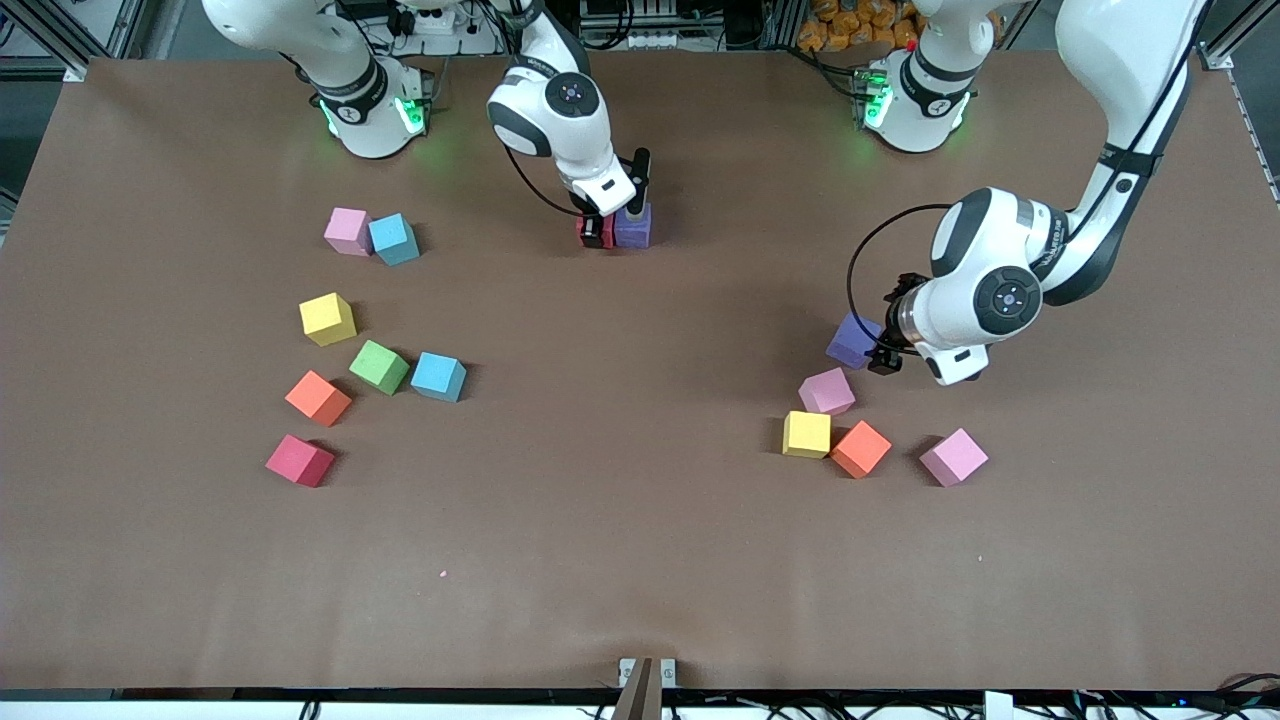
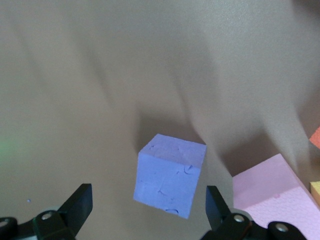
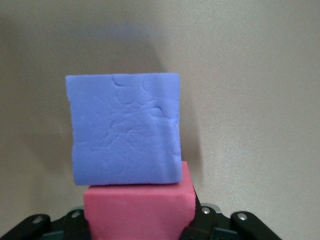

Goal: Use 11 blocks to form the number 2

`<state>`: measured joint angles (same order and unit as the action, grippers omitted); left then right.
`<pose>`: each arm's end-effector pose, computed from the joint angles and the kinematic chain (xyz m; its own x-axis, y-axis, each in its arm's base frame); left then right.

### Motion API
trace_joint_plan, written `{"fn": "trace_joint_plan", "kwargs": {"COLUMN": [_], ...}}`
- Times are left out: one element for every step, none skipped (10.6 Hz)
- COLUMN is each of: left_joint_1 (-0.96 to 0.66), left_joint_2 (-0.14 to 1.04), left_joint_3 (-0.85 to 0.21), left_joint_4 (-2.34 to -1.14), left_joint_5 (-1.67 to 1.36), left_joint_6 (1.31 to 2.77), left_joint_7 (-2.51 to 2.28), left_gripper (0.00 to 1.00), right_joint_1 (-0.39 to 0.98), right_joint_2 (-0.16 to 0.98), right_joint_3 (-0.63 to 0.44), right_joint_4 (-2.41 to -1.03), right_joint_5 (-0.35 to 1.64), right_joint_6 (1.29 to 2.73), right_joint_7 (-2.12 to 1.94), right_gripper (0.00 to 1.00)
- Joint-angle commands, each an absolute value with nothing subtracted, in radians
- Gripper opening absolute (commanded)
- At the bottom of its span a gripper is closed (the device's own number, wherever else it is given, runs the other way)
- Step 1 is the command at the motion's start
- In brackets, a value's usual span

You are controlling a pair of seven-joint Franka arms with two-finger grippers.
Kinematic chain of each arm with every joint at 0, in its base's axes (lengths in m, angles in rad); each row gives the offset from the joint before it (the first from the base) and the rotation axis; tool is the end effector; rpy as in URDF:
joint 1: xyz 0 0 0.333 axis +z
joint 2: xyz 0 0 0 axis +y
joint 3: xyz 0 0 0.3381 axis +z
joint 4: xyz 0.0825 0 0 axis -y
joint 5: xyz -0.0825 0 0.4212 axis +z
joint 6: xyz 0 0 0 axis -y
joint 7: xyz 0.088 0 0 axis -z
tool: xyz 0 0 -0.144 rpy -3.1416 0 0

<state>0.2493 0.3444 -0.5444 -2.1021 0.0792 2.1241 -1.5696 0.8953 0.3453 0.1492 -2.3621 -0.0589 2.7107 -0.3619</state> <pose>0.5448 -0.1653 0.2156 0.3203 0.9394 -0.1220 0.9026 -0.3418 -0.2617 0.2623 0.4644 0.1343 0.1197 0.9927 0.0172 0.9926 -0.1194 -0.0205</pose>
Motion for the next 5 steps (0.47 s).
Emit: {"fn": "trace_joint_plan", "kwargs": {"left_joint_1": [0.255,0.255,0.255,0.25,0.249], "left_joint_2": [0.363,0.373,0.373,0.374,0.38], "left_joint_3": [-0.552,-0.552,-0.552,-0.552,-0.552], "left_joint_4": [-2.126,-2.125,-2.126,-2.126,-2.126], "left_joint_5": [0.109,0.109,0.109,0.109,0.11], "left_joint_6": [2.181,2.186,2.186,2.187,2.194], "left_joint_7": [-1.56,-1.56,-1.56,-1.562,-1.562], "left_gripper": [1.0,1.0,1.0,1.0,1.0], "right_joint_1": [0.911,0.911,0.911,0.911,0.911], "right_joint_2": [0.357,0.359,0.359,0.359,0.359], "right_joint_3": [0.146,0.149,0.153,0.153,0.153], "right_joint_4": [-2.349,-2.347,-2.347,-2.349,-2.349], "right_joint_5": [-0.066,-0.066,-0.066,-0.066,-0.067], "right_joint_6": [2.712,2.712,2.712,2.712,2.712], "right_joint_7": [-0.337,-0.337,-0.337,-0.337,-0.337], "right_gripper": [0.45,0.45,0.45,0.46,0.46]}}
